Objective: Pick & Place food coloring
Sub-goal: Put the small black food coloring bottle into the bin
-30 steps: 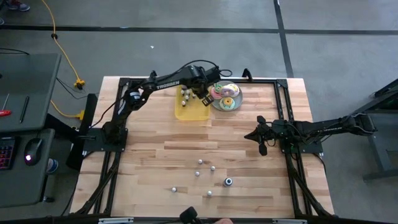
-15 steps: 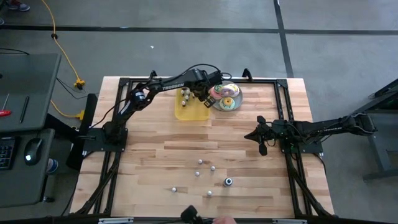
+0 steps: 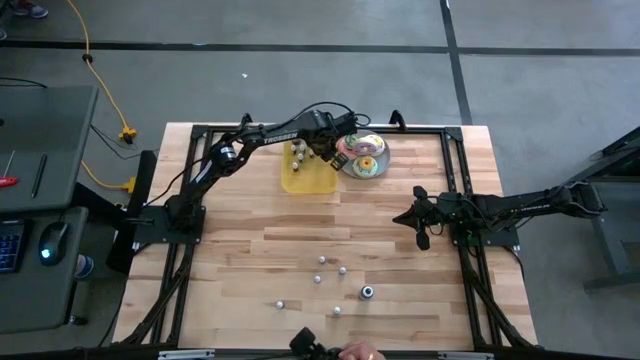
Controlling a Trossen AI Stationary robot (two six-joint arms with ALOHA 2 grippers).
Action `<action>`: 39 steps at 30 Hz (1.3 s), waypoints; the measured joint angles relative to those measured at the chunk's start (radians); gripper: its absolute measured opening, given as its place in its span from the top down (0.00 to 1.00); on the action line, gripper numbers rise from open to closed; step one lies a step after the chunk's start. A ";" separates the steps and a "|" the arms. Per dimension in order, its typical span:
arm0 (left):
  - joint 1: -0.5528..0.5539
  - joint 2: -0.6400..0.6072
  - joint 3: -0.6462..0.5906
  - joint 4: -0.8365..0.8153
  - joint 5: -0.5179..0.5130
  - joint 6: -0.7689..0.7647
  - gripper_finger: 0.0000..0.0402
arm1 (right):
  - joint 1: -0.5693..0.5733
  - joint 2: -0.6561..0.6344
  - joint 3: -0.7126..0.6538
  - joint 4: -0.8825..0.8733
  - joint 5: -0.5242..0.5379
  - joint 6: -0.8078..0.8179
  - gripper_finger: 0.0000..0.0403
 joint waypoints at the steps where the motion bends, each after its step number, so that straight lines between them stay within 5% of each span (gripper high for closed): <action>1: 0.000 0.002 -0.002 -0.008 0.000 -0.009 0.87 | 0.000 0.000 0.000 0.000 0.000 0.000 1.00; 33: 0.017 0.030 -0.001 0.014 0.052 -0.094 0.87 | 0.000 0.000 0.000 0.000 0.000 0.000 1.00; 39: 0.017 0.030 -0.001 0.014 0.052 -0.094 0.77 | 0.000 0.000 0.000 0.000 0.000 0.000 1.00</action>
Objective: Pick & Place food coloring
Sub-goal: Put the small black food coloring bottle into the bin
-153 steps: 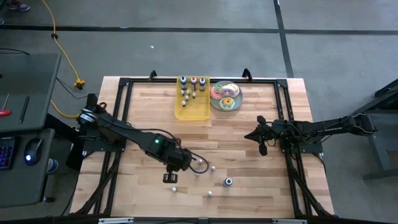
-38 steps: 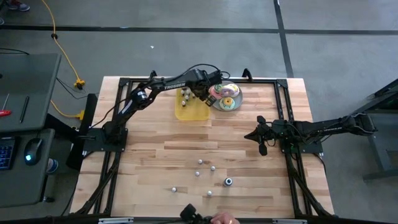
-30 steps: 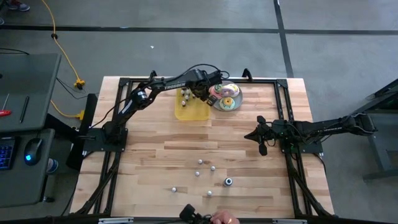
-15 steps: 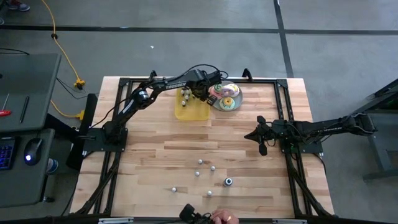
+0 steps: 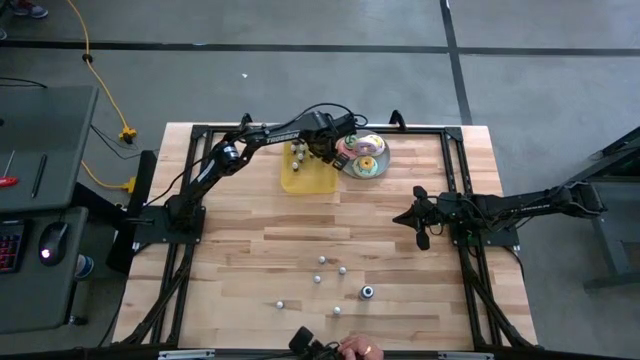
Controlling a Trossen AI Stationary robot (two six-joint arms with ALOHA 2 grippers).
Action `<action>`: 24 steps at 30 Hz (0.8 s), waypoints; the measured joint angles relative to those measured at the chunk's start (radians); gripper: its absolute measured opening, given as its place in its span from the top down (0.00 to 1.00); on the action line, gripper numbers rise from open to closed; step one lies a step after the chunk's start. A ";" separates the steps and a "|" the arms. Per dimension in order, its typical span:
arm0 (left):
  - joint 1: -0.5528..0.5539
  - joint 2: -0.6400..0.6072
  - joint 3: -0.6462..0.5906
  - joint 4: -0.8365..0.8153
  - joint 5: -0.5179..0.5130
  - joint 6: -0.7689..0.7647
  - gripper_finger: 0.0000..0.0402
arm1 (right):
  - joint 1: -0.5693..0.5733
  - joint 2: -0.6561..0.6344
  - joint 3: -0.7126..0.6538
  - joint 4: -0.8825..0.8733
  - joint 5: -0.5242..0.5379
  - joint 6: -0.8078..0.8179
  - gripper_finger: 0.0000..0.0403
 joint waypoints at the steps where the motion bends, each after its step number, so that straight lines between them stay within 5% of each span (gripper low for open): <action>1: 0.000 0.000 0.000 0.000 0.000 0.000 0.74 | 0.000 0.000 0.000 0.000 0.000 0.000 1.00; 9: 0.000 0.000 0.000 -0.003 -0.001 0.027 0.62 | 0.000 0.000 0.000 0.000 0.000 0.000 1.00; 24: -0.001 -0.002 0.130 -0.052 -0.010 0.086 0.61 | 0.000 0.000 0.000 0.000 0.000 0.000 1.00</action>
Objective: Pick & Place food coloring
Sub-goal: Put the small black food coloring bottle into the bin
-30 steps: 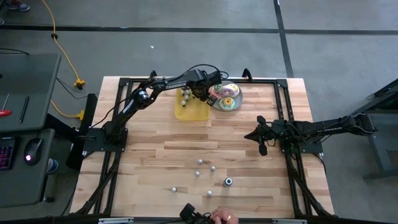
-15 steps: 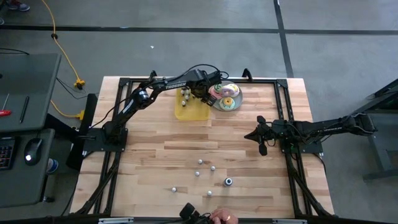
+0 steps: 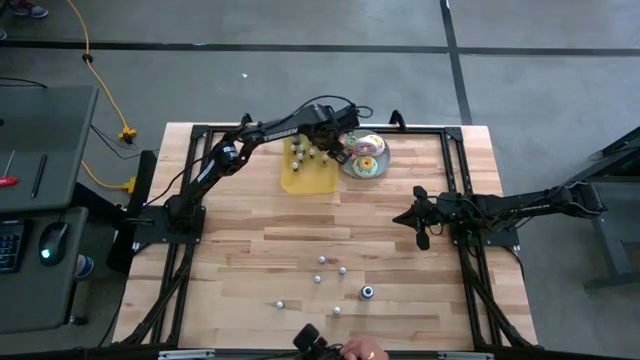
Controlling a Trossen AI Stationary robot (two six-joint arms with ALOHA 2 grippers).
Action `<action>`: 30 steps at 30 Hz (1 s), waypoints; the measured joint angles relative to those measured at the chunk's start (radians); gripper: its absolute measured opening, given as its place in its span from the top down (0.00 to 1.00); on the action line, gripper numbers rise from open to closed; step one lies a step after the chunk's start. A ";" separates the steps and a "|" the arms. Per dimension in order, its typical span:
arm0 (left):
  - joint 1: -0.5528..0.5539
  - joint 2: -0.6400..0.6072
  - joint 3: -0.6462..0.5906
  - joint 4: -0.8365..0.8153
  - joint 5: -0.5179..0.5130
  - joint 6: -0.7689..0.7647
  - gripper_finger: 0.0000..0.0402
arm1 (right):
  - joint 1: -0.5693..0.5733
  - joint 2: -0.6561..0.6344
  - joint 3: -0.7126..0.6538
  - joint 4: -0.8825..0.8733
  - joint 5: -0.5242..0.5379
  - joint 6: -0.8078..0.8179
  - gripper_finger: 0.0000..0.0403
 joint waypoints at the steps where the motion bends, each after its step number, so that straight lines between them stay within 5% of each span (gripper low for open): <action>1: 0.000 0.000 0.020 -0.013 -0.001 0.000 0.61 | 0.000 0.000 0.000 0.000 0.000 0.000 1.00; 15: -0.023 -0.194 0.043 -0.075 -0.112 0.111 0.61 | 0.000 0.000 0.000 0.000 0.000 0.000 1.00; 30: -0.173 -0.449 0.014 -0.305 -0.099 0.229 0.61 | 0.000 0.000 0.000 0.000 0.000 0.000 1.00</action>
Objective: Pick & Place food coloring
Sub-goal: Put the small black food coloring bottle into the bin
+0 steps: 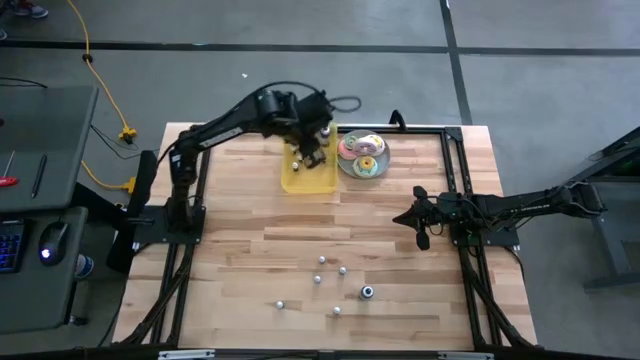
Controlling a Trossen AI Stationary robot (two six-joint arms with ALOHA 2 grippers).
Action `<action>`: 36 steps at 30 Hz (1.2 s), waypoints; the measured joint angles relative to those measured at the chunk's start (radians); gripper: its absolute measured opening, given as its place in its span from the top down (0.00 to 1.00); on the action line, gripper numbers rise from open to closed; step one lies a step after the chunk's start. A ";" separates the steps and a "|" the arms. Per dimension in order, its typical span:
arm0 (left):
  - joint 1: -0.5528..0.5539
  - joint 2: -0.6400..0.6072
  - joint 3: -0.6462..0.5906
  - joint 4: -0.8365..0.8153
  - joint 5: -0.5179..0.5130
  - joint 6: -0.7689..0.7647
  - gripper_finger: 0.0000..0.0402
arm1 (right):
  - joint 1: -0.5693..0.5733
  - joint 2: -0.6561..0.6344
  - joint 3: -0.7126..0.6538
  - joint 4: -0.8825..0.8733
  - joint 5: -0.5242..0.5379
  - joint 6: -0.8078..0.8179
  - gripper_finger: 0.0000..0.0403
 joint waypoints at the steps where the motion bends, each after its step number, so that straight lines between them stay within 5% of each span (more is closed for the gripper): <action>1: -0.017 -0.015 -0.016 -0.015 0.000 0.000 0.61 | 0.000 0.000 0.000 0.000 0.000 0.000 1.00; 7: -0.119 -0.130 -0.218 0.020 0.003 -0.009 0.61 | 0.000 0.000 0.000 0.000 0.000 0.000 1.00; 21: -0.327 -0.502 -0.953 0.429 0.139 0.003 0.61 | 0.000 0.000 0.000 0.000 0.000 0.000 1.00; 28: -0.436 -0.583 -1.134 0.473 0.142 0.075 0.61 | 0.000 0.000 0.000 -0.001 0.000 0.000 1.00; 36: -0.543 -0.559 -1.202 0.590 0.186 0.019 0.61 | 0.000 0.000 0.000 0.000 0.000 0.000 1.00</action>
